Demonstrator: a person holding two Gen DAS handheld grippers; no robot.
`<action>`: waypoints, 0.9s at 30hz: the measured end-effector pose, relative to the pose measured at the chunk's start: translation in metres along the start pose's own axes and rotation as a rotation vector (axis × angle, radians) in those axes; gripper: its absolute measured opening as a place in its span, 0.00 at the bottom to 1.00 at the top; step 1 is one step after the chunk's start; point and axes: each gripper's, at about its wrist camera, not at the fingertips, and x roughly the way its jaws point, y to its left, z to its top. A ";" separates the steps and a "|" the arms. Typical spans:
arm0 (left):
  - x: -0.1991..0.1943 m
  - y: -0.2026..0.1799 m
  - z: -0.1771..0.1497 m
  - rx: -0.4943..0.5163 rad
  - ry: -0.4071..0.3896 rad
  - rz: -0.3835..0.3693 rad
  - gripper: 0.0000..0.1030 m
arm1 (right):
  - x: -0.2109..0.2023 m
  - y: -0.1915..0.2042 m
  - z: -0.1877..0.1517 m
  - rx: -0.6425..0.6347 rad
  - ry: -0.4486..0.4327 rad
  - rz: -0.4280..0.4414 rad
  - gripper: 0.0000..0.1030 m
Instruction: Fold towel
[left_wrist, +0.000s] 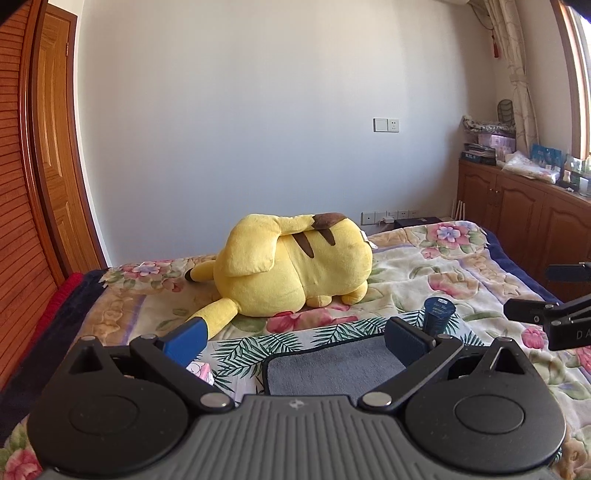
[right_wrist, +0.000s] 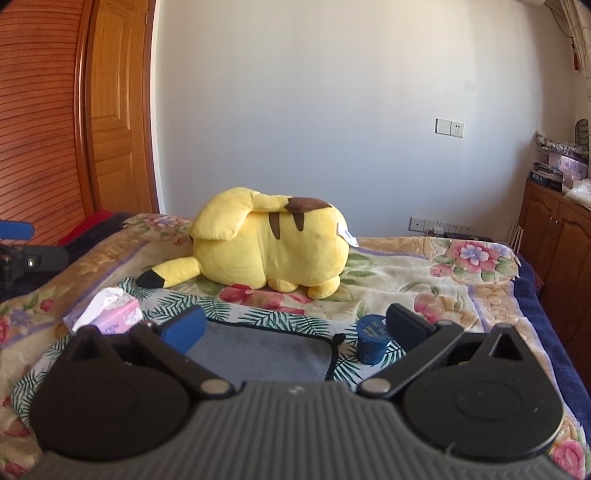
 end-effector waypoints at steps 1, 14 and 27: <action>-0.006 -0.001 -0.001 0.004 0.000 -0.001 0.82 | -0.005 0.001 0.000 0.002 -0.004 -0.001 1.00; -0.082 -0.004 -0.039 0.032 0.006 0.013 0.82 | -0.068 0.014 -0.020 0.022 -0.018 -0.007 1.00; -0.157 0.002 -0.077 -0.016 0.002 -0.005 0.82 | -0.125 0.038 -0.044 0.026 -0.028 0.010 1.00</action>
